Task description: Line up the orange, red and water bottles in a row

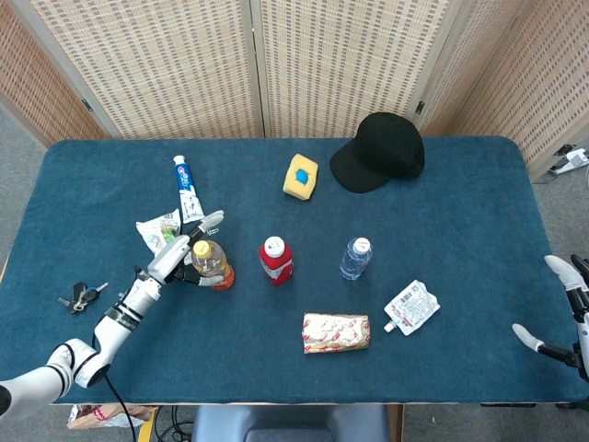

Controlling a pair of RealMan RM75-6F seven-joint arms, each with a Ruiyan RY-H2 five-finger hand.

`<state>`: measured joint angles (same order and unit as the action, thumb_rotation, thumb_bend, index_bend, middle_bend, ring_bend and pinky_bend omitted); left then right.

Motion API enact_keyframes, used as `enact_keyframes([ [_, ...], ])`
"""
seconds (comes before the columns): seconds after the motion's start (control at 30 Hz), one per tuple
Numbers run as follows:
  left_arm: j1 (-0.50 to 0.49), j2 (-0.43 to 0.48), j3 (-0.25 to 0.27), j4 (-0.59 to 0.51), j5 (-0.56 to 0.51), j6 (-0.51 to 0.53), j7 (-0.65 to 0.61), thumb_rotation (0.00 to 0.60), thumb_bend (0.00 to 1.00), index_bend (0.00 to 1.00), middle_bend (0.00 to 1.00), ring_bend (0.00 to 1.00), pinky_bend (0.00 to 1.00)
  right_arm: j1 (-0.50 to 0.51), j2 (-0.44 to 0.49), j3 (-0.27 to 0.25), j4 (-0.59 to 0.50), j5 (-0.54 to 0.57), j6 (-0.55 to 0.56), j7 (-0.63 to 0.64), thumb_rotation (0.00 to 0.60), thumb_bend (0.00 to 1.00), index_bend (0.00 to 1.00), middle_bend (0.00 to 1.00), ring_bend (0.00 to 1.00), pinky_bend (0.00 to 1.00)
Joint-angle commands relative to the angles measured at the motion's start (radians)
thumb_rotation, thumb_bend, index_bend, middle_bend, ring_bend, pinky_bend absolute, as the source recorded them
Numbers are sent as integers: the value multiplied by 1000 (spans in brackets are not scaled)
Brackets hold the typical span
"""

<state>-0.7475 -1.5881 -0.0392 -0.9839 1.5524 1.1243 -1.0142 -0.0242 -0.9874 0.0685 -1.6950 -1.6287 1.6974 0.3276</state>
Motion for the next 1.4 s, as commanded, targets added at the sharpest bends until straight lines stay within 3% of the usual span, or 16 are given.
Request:
enact_keyframes([
  [0.03, 1, 91, -13, -121, -9, -13, 7, 600, 114, 0, 0, 0, 56, 0, -1, 0, 4, -1, 1, 3, 600, 93, 117, 143, 6, 42],
  [0.23, -1, 181, -32, -254, -17, -20, 21, 600, 114, 0, 0, 0, 56, 4, -4, 0, 10, -4, -2, 10, 600, 93, 116, 143, 6, 42],
  [0.53, 15, 282, -73, -367, -46, -10, -28, 600, 114, 0, 0, 0, 56, 9, -8, -4, 15, -5, -14, 14, 600, 94, 116, 143, 6, 42],
  [1.1, 129, 467, -91, -443, -119, 31, 18, 600, 115, 0, 0, 0, 56, 52, 12, -21, 2, -18, -98, 2, 600, 99, 117, 143, 6, 42],
  [1.4, 225, 504, -86, -425, -205, 62, 173, 600, 119, 0, 0, 0, 56, 77, 37, -39, -14, -29, -149, 31, 600, 157, 117, 143, 6, 42],
])
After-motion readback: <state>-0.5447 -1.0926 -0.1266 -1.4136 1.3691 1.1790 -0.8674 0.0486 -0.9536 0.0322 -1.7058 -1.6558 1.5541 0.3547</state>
